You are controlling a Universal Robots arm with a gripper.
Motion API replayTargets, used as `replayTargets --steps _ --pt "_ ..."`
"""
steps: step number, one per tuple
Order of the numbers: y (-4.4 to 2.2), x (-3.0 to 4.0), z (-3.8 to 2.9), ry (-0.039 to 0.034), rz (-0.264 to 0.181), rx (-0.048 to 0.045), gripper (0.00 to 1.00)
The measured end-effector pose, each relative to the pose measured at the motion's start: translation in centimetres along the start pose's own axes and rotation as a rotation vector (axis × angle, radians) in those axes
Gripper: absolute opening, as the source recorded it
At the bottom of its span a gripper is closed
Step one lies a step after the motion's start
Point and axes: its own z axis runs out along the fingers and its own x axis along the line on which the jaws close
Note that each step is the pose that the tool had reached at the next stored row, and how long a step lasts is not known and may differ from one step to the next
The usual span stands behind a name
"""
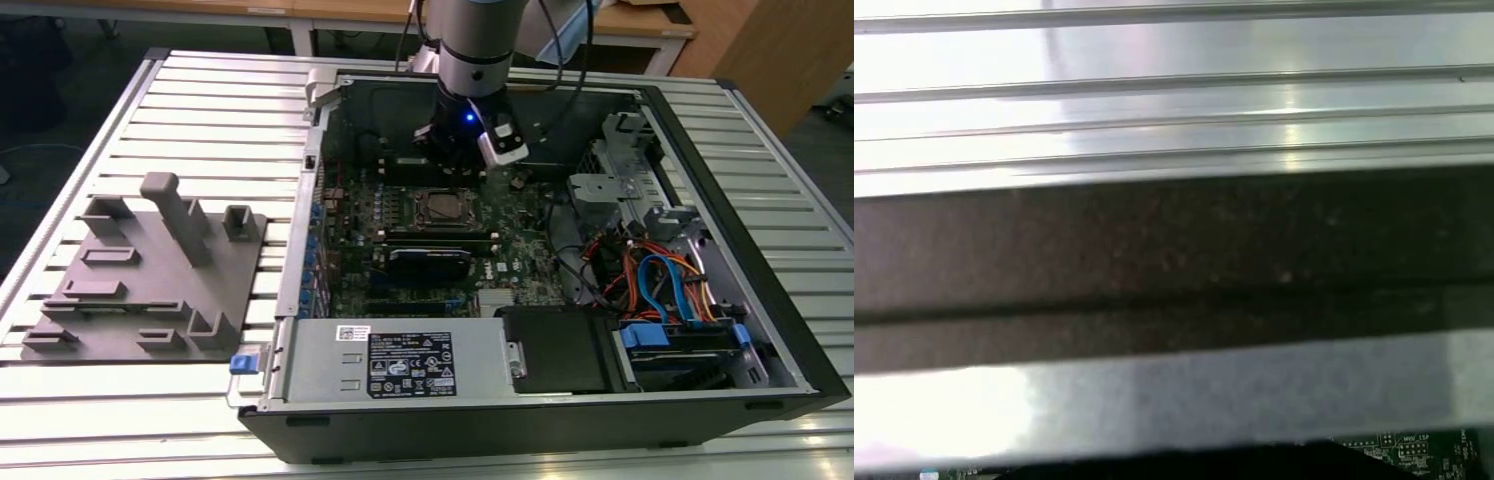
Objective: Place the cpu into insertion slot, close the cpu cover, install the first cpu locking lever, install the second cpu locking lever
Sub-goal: 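Install the first cpu locking lever, then install the second cpu locking lever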
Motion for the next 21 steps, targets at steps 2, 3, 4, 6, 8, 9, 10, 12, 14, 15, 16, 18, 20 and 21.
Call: replayTargets --steps 2,3,4,6,8,9,10,12,14,15,16,18,20,21 --pt "0.00 0.00 0.00 0.0000 0.000 0.0003 0.10" --pt "0.00 0.00 0.00 -0.0001 0.000 0.0008 0.10" --pt "0.00 0.00 0.00 -0.0001 0.000 0.0011 0.10" --pt "-0.02 0.00 -0.01 -0.0001 0.000 0.0012 0.10" --pt "-0.07 0.00 -0.01 -0.0001 0.000 0.0013 0.10" --pt "-0.10 0.00 -0.01 -0.0001 0.000 0.0014 0.10" --pt "-0.12 -0.01 -0.01 -0.0002 0.000 0.0015 0.10" --pt "-0.13 -0.01 -0.03 -0.0001 0.000 0.0018 0.10" --pt "-0.12 -0.01 -0.15 -0.0001 0.000 0.0019 0.10" --pt "-0.11 -0.01 -0.23 -0.0001 0.000 0.0018 0.10" --pt "-0.10 -0.02 -0.31 -0.0002 0.000 0.0018 0.10" --pt "-0.09 -0.02 -0.45 -0.0001 0.000 0.0021 0.10" --pt "-0.07 -0.03 -0.55 -0.0004 0.000 0.0032 0.10" --pt "-0.07 -0.04 -0.60 -0.0005 0.000 0.0050 0.10"
